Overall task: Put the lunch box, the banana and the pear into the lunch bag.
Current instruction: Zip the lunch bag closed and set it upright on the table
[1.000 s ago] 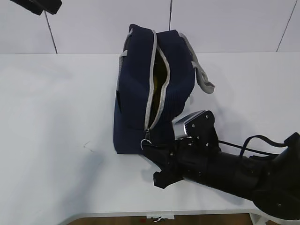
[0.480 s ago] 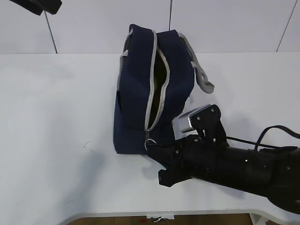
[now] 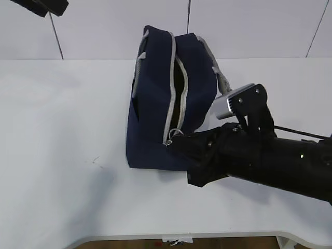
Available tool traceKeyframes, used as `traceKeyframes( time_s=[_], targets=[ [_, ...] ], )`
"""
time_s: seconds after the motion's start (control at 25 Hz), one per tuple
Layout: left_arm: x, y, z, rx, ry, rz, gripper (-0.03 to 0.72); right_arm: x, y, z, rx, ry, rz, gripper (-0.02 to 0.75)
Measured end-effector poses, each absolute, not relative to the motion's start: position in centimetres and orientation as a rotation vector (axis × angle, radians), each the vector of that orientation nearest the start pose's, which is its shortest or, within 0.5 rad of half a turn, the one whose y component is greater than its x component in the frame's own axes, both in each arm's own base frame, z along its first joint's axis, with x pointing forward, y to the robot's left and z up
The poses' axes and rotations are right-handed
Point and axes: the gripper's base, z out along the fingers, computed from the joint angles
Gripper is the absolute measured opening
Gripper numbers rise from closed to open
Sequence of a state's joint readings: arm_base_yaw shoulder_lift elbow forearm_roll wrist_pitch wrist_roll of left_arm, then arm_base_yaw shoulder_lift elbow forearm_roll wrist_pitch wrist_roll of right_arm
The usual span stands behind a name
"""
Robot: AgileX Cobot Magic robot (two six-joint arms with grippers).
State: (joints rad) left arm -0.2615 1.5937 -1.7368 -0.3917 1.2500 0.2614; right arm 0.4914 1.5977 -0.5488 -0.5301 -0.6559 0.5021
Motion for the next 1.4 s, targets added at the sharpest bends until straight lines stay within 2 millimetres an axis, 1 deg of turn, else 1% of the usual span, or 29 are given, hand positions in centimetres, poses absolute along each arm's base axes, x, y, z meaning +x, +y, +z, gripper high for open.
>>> traceKeyframes(
  time_s=[0.2, 0.48, 0.56, 0.72, 0.8, 1.0, 1.24, 1.4],
  targets=[
    [31.0, -11.7, 41.2, 0.636, 2.468, -0.525, 0.312, 23.7, 15.8, 19.4, -0.615, 1.925, 0.662, -0.01],
    [31.0, -11.7, 41.0, 0.636, 2.476, -0.523, 0.298, 25.0, 16.1, 22.9, -0.603, 1.947, 0.618, -0.01],
    [31.0, -11.7, 40.4, 0.637, 2.496, -0.519, 0.297, 25.4, 16.3, 23.8, -0.603, 1.947, 0.62, -0.01],
    [31.0, -11.6, 38.7, 0.638, 2.558, -0.511, 0.297, 26.3, 17.0, 26.0, -0.611, 1.923, 0.647, -0.01],
    [30.9, -11.5, 37.9, 0.644, 2.582, -0.51, 0.297, 26.8, 17.2, 27.1, -0.611, 1.912, 0.632, -0.01],
    [30.8, -11.5, 36.7, 0.681, 2.612, -0.505, 0.297, 27.7, 17.7, 29.7, -0.628, 1.866, 0.617, -0.01],
    [30.6, -11.7, 35.3, 0.742, 2.63, -0.533, 0.297, 28.3, 17.8, 31.3, -0.585, 1.859, 0.628, -0.01],
    [30.2, -12.1, 33.7, 0.802, 2.631, -0.612, 0.295, 28.7, 18.1, 31.6, -0.558, 1.866, 0.648, -0.01]
  ],
)
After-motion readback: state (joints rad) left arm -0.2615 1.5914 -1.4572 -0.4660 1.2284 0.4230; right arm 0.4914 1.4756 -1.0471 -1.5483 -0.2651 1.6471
